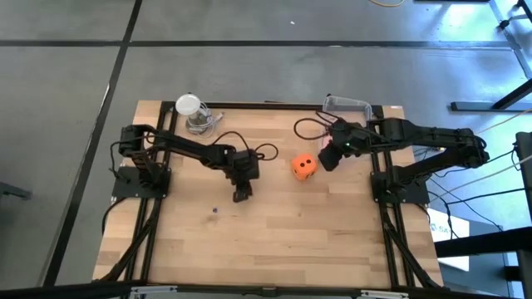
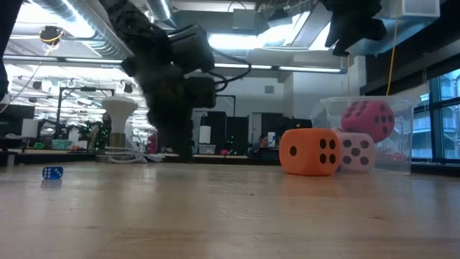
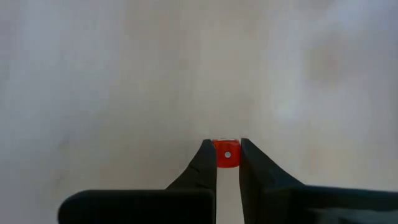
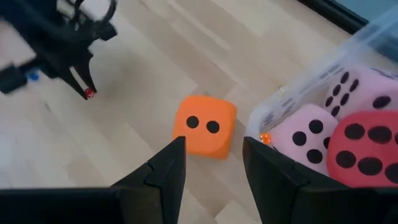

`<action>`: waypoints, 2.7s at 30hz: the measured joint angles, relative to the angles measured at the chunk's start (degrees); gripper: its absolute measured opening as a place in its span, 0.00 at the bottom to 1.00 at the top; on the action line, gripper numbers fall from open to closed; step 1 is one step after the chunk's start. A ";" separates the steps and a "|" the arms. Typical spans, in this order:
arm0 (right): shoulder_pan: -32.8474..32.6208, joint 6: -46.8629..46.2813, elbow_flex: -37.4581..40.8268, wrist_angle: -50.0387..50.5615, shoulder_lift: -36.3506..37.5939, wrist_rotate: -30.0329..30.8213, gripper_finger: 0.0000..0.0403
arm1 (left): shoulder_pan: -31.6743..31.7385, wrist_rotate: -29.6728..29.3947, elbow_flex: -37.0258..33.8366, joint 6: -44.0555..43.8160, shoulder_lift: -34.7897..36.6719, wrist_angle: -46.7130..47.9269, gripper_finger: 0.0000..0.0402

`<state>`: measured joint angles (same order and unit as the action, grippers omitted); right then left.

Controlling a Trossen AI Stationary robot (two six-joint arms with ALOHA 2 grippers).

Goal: Pick & Place Dice
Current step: Put the small red die into the container

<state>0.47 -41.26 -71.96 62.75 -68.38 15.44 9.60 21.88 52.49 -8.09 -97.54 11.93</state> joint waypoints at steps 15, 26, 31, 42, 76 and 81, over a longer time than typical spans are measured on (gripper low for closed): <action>-7.97 13.21 0.00 -11.45 -0.02 6.14 0.39 | 7.09 3.92 0.11 -28.12 13.17 -25.07 0.02; -18.63 53.53 -0.02 -35.42 -0.02 23.71 0.39 | 9.32 6.16 0.13 -54.18 15.48 -54.94 0.02; -20.13 61.39 -0.09 -45.14 -1.33 24.17 0.39 | 9.29 6.48 0.13 -57.79 15.46 -59.23 0.02; -19.59 64.47 -0.09 -53.28 -8.46 29.19 0.53 | 8.87 5.98 0.15 -61.18 15.46 -64.78 0.02; -17.90 67.71 -0.02 -65.46 -12.81 31.50 0.52 | 7.64 6.11 3.26 -58.76 15.42 -61.80 0.02; -17.90 67.67 -0.02 -65.56 -12.81 31.50 0.49 | 7.64 6.18 3.26 -58.61 15.42 -61.83 0.02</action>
<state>-17.43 26.41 -71.99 -2.81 -81.19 46.94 17.23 28.05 55.75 -66.70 -82.13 -49.90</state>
